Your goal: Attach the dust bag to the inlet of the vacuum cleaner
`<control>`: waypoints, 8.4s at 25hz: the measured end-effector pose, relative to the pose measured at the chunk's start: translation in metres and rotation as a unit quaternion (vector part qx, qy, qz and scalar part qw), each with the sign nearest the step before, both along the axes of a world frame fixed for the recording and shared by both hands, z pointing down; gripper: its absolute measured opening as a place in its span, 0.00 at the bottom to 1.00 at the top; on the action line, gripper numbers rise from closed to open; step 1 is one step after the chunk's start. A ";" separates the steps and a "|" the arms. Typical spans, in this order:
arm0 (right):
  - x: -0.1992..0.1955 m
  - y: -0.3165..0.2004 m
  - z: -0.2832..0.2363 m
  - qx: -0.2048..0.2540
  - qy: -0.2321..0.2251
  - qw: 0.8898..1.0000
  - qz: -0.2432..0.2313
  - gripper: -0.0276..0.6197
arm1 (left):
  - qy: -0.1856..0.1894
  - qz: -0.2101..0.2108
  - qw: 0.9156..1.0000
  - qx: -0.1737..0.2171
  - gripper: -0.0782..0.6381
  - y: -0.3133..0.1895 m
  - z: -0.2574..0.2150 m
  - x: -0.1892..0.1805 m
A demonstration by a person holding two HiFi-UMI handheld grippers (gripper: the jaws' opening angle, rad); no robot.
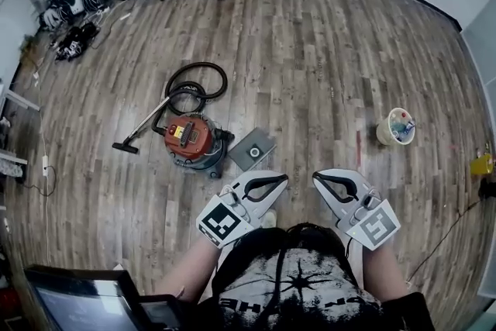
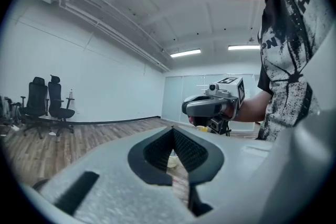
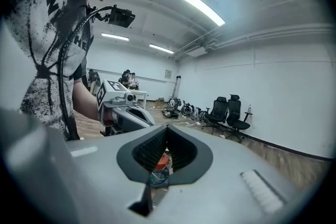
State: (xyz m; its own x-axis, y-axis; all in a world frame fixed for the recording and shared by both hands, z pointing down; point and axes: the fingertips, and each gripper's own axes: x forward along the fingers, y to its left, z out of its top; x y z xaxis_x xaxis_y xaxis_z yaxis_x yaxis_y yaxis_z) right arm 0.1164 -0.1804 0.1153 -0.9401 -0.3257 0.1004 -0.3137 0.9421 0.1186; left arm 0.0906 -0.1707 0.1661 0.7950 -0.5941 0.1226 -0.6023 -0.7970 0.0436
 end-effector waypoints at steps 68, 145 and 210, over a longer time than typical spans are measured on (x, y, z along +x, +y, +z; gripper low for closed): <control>-0.118 -0.169 0.054 -0.038 0.046 0.907 -0.416 0.05 | 0.015 -0.425 0.904 -0.050 0.11 -0.123 0.012 -0.092; -0.180 -0.257 0.878 0.120 0.520 0.720 -0.444 0.08 | -0.037 -0.426 0.899 -0.097 0.11 -0.177 0.519 -0.227; -0.287 -0.208 0.666 0.352 0.430 0.677 -0.482 0.09 | -0.291 -0.440 0.812 -0.250 0.14 -0.167 0.610 -0.258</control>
